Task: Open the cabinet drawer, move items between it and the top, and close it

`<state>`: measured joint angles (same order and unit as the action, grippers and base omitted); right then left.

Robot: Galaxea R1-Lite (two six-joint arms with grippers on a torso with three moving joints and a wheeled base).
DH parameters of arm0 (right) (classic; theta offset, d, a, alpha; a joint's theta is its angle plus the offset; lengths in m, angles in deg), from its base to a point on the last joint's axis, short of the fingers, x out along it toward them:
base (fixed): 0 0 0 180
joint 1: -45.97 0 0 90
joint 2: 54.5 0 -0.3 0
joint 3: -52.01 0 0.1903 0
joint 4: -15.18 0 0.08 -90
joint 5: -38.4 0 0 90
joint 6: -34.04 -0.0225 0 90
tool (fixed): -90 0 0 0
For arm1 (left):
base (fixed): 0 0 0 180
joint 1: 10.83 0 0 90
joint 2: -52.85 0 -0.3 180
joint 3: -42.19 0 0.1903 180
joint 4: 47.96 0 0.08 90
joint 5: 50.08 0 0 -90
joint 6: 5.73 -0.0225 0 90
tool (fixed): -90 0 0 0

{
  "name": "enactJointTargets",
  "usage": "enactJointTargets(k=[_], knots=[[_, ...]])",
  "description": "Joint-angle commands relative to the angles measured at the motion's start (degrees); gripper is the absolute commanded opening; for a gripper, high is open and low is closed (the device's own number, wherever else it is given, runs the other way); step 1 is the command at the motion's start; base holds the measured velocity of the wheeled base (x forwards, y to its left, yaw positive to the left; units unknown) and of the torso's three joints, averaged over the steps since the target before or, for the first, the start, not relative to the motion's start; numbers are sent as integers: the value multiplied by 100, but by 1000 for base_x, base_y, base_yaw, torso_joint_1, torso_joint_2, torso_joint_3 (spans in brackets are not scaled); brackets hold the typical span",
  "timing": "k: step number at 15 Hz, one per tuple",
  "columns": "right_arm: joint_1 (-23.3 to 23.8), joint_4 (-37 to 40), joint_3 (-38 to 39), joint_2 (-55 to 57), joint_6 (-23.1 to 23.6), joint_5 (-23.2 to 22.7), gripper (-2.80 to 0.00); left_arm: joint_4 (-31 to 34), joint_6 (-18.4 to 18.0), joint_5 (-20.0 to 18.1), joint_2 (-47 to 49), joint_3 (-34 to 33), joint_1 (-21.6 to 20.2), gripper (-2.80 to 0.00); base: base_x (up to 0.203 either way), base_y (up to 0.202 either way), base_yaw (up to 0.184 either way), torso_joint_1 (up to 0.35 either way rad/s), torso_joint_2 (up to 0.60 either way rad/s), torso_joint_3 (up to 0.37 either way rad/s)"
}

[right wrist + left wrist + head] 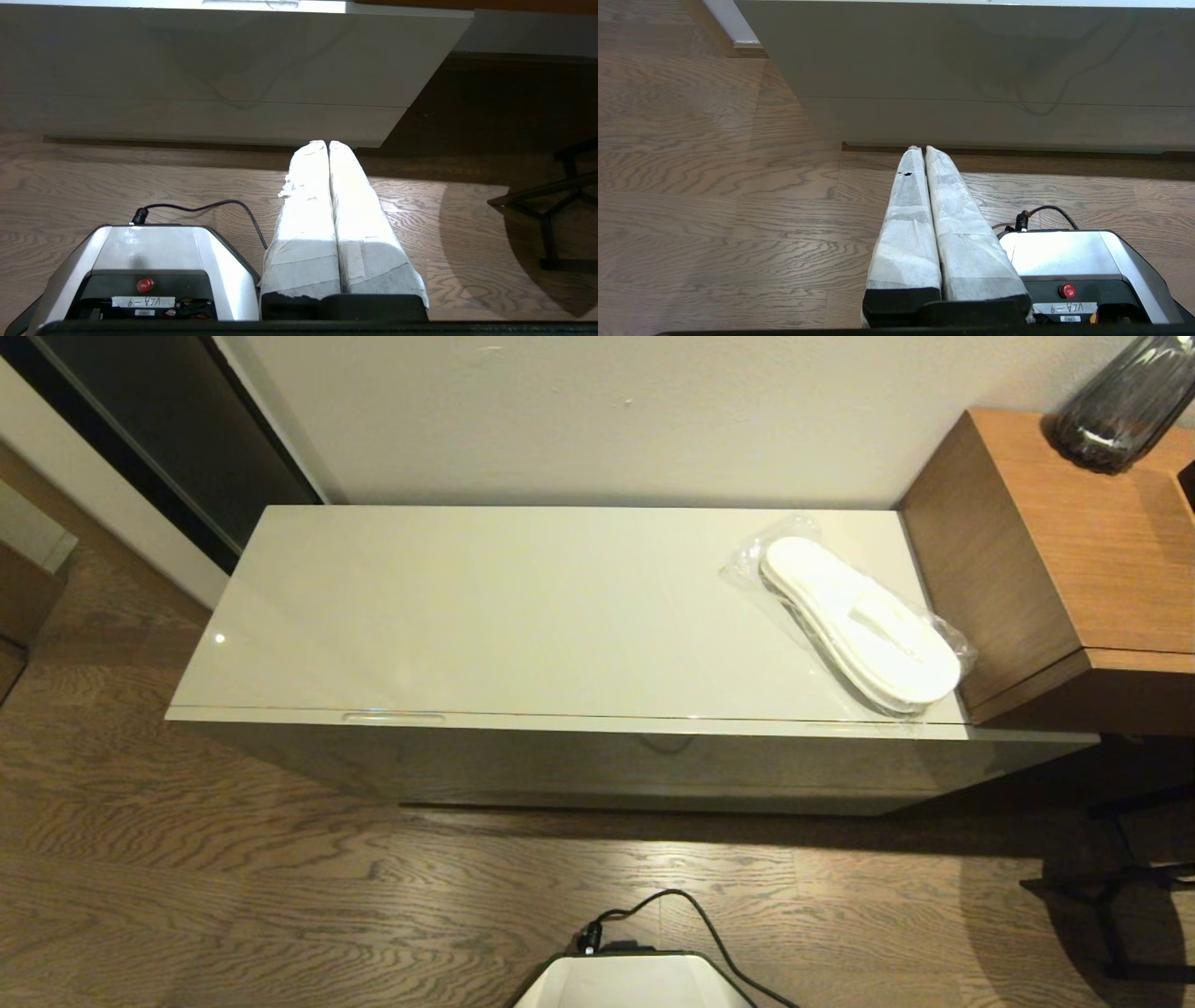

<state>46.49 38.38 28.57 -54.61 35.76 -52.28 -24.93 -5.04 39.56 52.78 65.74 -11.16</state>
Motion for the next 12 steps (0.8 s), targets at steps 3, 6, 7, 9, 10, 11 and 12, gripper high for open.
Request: enactJointTargets(k=[3, 6, 7, 9, 10, 11, 12], knots=[[0, -1, -1, 11, 4, -2, -280, -2, 2, 0, 7, -1, -2, -280, 0, 0, 0, 0, 0, 0], [0, -10, -1, 11, -5, 7, -280, -2, 11, 0, 7, -1, -2, -280, 0, 0, 0, 0, 0, 0], [0, -5, -1, 11, -36, 16, -280, -2, 4, 0, 7, -9, -2, -280, 0, 0, 0, 0, 0, 0], [0, -1, -1, 11, -49, 7, -280, -2, 5, 0, 7, -1, -2, -280, 0, 0, 0, 0, 0, 0], [0, -1, -1, 11, -67, 7, -280, -2, 2, 0, 7, -1, -2, -280, 0, 0, 0, 0, 0, 0], [0, -1, -1, 11, -67, 7, -280, -2, 2, 0, 7, -1, -2, -280, 0, 0, 0, 0, 0, 0], [0, -1, -1, 11, -67, 7, -280, -2, 2, 0, 7, -1, -2, -280, 0, 0, 0, 0, 0, 0]])
